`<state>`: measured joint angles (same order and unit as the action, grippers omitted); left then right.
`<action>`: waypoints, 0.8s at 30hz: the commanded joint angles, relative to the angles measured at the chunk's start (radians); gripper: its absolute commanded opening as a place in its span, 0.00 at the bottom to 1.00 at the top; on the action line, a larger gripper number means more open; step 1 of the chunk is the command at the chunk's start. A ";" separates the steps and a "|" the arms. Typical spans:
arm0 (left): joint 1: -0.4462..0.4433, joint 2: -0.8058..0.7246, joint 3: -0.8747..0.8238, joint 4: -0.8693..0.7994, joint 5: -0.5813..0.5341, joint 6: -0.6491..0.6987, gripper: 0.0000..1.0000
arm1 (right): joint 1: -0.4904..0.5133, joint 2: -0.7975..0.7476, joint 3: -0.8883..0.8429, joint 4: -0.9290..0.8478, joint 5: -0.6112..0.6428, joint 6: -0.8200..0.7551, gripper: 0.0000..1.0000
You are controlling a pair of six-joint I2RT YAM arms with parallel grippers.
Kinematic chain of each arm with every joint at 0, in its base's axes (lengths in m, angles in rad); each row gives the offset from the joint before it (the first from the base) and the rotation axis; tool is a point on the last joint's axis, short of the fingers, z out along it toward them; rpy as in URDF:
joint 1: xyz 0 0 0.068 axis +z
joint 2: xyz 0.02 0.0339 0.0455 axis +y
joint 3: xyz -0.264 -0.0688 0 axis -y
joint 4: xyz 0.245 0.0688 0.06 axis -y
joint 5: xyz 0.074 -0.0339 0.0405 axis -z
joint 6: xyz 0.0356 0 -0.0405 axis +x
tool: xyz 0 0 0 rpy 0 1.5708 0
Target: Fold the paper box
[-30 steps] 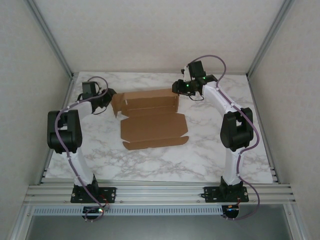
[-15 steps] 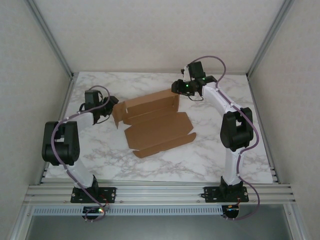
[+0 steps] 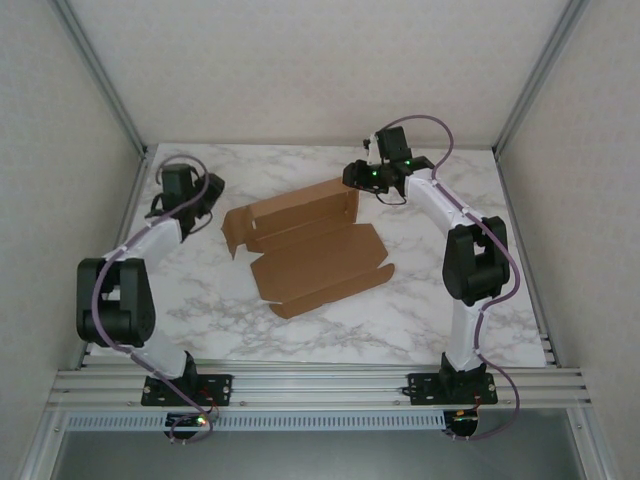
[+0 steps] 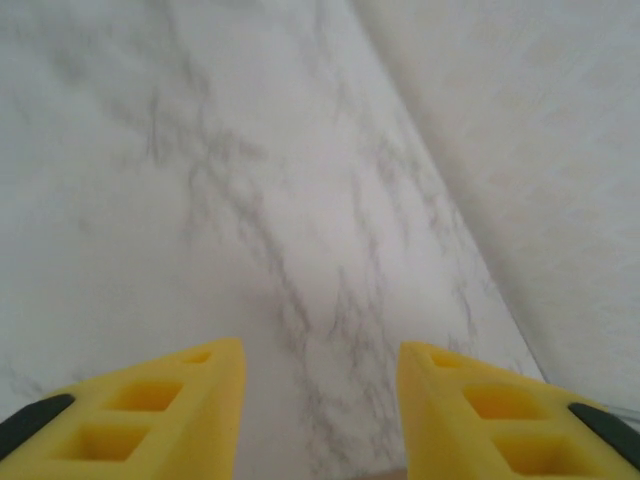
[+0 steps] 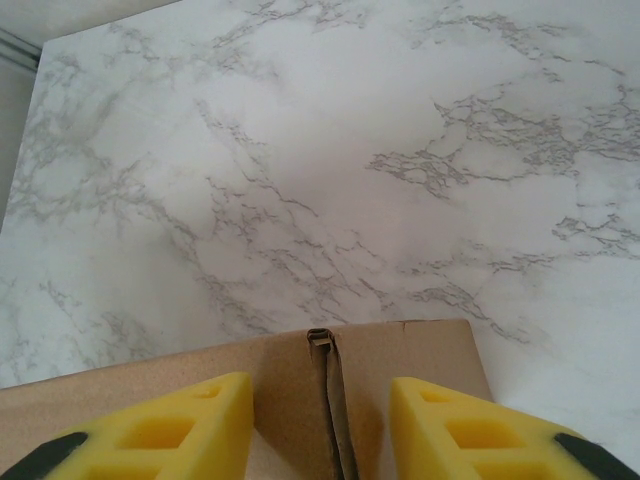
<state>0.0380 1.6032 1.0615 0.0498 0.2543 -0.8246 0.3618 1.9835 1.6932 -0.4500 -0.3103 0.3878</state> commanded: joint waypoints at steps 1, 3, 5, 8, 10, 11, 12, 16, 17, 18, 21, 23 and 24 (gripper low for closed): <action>0.026 -0.079 0.048 -0.243 -0.162 0.197 0.45 | 0.006 0.015 0.010 -0.120 0.021 -0.044 0.41; 0.034 -0.129 0.013 -0.280 -0.235 0.246 0.46 | 0.005 0.016 0.017 -0.127 0.020 -0.054 0.41; 0.036 -0.202 -0.062 -0.263 -0.305 0.346 0.47 | 0.006 0.014 0.019 -0.127 0.013 -0.063 0.41; 0.036 -0.285 -0.162 -0.234 -0.334 0.447 0.51 | 0.006 0.015 0.023 -0.129 -0.001 -0.068 0.41; 0.036 -0.300 -0.214 -0.213 -0.268 0.434 0.52 | 0.006 0.018 0.025 -0.125 -0.016 -0.064 0.41; 0.036 -0.291 -0.228 -0.212 -0.226 0.430 0.52 | 0.006 0.018 0.025 -0.122 -0.021 -0.062 0.41; 0.033 -0.269 -0.234 -0.219 -0.188 0.426 0.52 | 0.006 0.018 0.025 -0.121 -0.028 -0.062 0.41; 0.027 -0.202 -0.221 -0.242 -0.142 0.439 0.51 | 0.006 0.008 0.010 -0.110 -0.033 -0.061 0.41; 0.025 -0.200 -0.218 -0.240 -0.131 0.439 0.50 | 0.006 0.008 0.008 -0.110 -0.033 -0.062 0.41; 0.021 -0.200 -0.213 -0.239 -0.114 0.437 0.50 | 0.006 0.007 0.010 -0.111 -0.035 -0.062 0.41; 0.004 -0.209 -0.205 -0.251 -0.086 0.430 0.50 | 0.006 0.006 0.010 -0.115 -0.036 -0.064 0.41; -0.009 -0.220 -0.212 -0.265 -0.077 0.428 0.51 | 0.005 0.006 0.008 -0.113 -0.036 -0.064 0.41; -0.014 -0.226 -0.220 -0.270 -0.075 0.432 0.51 | 0.006 0.006 0.006 -0.111 -0.039 -0.061 0.41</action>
<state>0.0418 1.4075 0.8425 -0.1875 0.1421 -0.4137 0.3614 1.9835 1.7092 -0.4900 -0.3374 0.3504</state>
